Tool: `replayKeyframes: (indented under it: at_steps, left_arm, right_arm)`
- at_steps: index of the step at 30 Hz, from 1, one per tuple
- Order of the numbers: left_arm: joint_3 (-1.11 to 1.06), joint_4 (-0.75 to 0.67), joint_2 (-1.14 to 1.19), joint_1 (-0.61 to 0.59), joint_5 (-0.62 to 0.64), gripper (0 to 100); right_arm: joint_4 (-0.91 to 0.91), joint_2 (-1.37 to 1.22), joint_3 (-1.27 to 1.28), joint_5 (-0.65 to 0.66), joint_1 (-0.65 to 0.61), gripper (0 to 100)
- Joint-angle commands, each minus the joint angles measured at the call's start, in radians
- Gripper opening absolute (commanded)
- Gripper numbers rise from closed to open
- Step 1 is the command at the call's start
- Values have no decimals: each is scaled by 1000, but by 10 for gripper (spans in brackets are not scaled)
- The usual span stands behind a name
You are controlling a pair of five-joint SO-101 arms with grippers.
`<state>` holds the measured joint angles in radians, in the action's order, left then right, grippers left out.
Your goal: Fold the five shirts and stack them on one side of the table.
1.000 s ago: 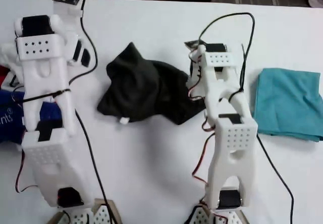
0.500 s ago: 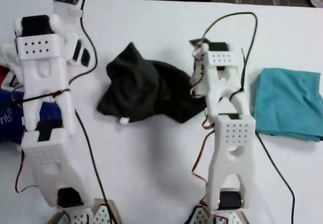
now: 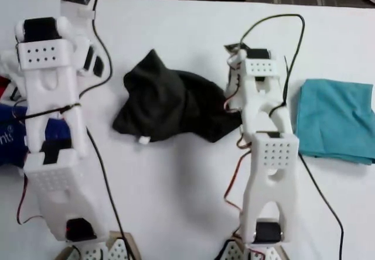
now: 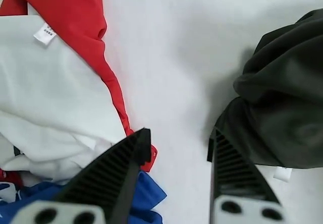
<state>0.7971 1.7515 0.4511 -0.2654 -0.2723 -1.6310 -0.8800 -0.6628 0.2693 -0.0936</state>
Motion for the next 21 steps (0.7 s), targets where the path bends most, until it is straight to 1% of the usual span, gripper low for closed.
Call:
replayKeyframes:
  at_steps: [1, 4, 6, 10, 17, 21]
  left_arm:
    - [2, 0, -6, -6, 0, 210]
    - [2, 0, -6, -3, 0, 210]
    - [2, 2, -6, 14, 0, 210]
    - [4, 21, -6, 84, 0, 210]
    - [13, 28, -17, 244, 0, 210]
    - [15, 29, -18, 328, 0, 210]
  right_arm:
    - [-47, 136, -84, 6, 8, 21]
    - [-64, 263, -138, 17, 54, 21]
    - [-64, 335, -152, 66, 81, 20]
    - [-54, 438, -157, 104, 99, 20]
    - [74, 542, -157, 98, 111, 20]
    - [185, 556, -157, 98, 137, 20]
